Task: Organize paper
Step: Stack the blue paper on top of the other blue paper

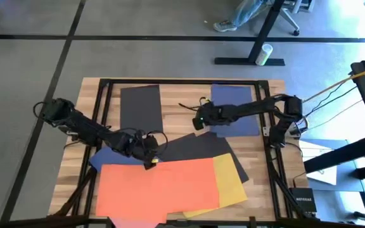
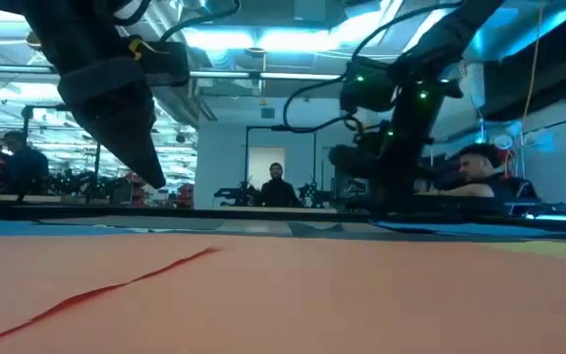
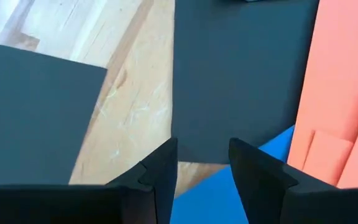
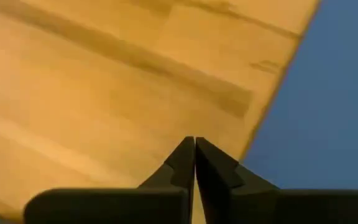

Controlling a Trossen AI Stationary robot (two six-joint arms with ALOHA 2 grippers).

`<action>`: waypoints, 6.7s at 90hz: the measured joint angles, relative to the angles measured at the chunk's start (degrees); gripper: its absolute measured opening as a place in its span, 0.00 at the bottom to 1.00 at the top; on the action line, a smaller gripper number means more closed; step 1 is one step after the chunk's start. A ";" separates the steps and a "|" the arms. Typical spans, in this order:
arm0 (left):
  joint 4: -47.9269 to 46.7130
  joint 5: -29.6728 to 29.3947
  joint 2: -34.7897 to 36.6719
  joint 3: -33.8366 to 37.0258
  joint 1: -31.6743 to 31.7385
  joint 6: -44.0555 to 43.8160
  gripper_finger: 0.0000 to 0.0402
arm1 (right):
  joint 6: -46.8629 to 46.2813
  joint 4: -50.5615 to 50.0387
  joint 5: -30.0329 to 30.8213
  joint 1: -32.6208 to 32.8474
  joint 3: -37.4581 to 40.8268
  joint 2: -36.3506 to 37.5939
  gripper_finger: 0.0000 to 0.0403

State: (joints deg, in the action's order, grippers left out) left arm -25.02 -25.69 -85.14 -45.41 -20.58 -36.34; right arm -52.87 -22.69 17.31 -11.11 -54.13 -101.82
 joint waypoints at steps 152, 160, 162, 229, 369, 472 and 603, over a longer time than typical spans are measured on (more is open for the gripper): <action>-20.84 12.48 12.87 -7.11 -19.53 -25.29 0.32 | 12.99 20.05 -3.90 26.72 -16.37 -11.56 0.09; -17.12 10.92 10.67 -6.26 -22.08 -29.37 0.32 | 12.45 18.99 -5.47 25.74 -19.95 -16.18 0.18; -16.48 10.33 9.93 -6.01 -22.54 -30.01 0.32 | 12.44 18.75 -5.72 25.55 -20.98 -17.04 0.21; -14.38 10.38 -7.63 -4.68 -22.41 -36.72 0.32 | 14.46 12.27 -12.59 22.60 -35.25 -26.56 0.37; -13.92 10.80 -7.61 -4.70 -20.63 -31.75 0.32 | 17.18 17.17 -5.81 21.64 -35.05 -26.49 0.00; -16.28 9.39 -7.56 -4.72 -20.64 -31.04 0.32 | -37.81 -67.53 21.46 19.67 -18.58 2.06 0.00; -13.78 5.64 -7.56 -4.72 -20.10 -29.37 0.32 | -74.13 -56.72 1.92 21.02 11.76 1.35 0.00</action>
State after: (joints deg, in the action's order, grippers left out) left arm -38.79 -20.06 -92.71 -50.13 -40.68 -65.71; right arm -127.00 -79.40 19.24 9.91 -42.37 -100.47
